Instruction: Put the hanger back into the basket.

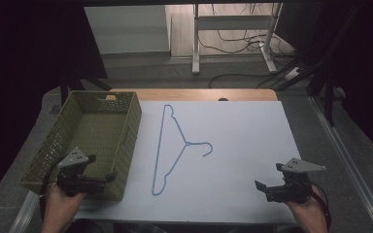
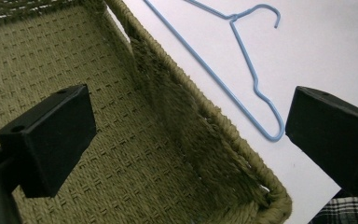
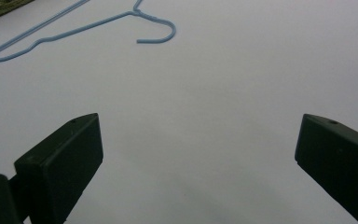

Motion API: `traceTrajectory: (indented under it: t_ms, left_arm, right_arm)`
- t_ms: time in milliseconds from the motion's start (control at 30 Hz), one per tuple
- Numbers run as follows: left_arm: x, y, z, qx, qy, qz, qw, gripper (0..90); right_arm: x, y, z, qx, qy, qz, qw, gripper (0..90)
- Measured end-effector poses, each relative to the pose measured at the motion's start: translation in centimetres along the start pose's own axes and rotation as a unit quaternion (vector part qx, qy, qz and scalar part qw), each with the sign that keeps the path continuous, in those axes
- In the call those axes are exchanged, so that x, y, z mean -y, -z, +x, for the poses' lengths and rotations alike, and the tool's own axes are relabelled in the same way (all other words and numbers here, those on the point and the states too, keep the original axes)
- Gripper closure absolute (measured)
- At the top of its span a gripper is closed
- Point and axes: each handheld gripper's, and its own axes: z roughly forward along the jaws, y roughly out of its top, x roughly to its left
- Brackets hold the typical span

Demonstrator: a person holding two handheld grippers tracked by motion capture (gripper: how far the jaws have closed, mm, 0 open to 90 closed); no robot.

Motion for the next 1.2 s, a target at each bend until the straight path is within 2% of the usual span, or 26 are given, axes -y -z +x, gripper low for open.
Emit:
traceTrajectory:
  t_ms: [267,367,533,633,733,1033,1200]
  left_arm:
    - [0.0,-0.2,-0.1,0.001,-0.004,-0.014,0.9999,3.7]
    - [-0.3,-0.2,-0.3,0.013,0.002,-0.016,0.9998,3.6]
    - [-1.3,-0.2,-1.1,0.021,-0.01,-0.02,0.9995,3.7]
    - [-2.2,-0.4,-1.6,0.032,-0.014,-0.007,0.9994,4.7]
    - [-3.2,-0.8,-2.4,0.032,-0.025,0.007,0.9991,5.5]
    - [-5.4,-2.3,-4.1,0.051,-0.05,0.012,0.9974,3.6]
    - [-6.3,-3.6,-4.6,0.063,-0.049,0.021,0.9966,2.5]
  right_arm:
    - [0.0,-0.1,0.0,-0.004,-0.003,0.005,1.0,0.2]
    - [0.0,-0.1,0.1,-0.002,-0.003,0.003,1.0,0.2]
    - [-0.1,0.3,-0.1,0.008,-0.005,-0.004,1.0,0.2]
    - [-0.2,0.4,-0.1,0.01,-0.008,-0.008,0.9999,0.2]
    - [-0.2,0.5,-0.1,0.013,-0.007,-0.009,0.9999,0.2]
    - [-0.3,0.7,-0.1,0.017,-0.004,-0.011,0.9998,0.2]
    - [-0.3,0.6,-0.1,0.017,-0.004,-0.011,0.9998,0.2]
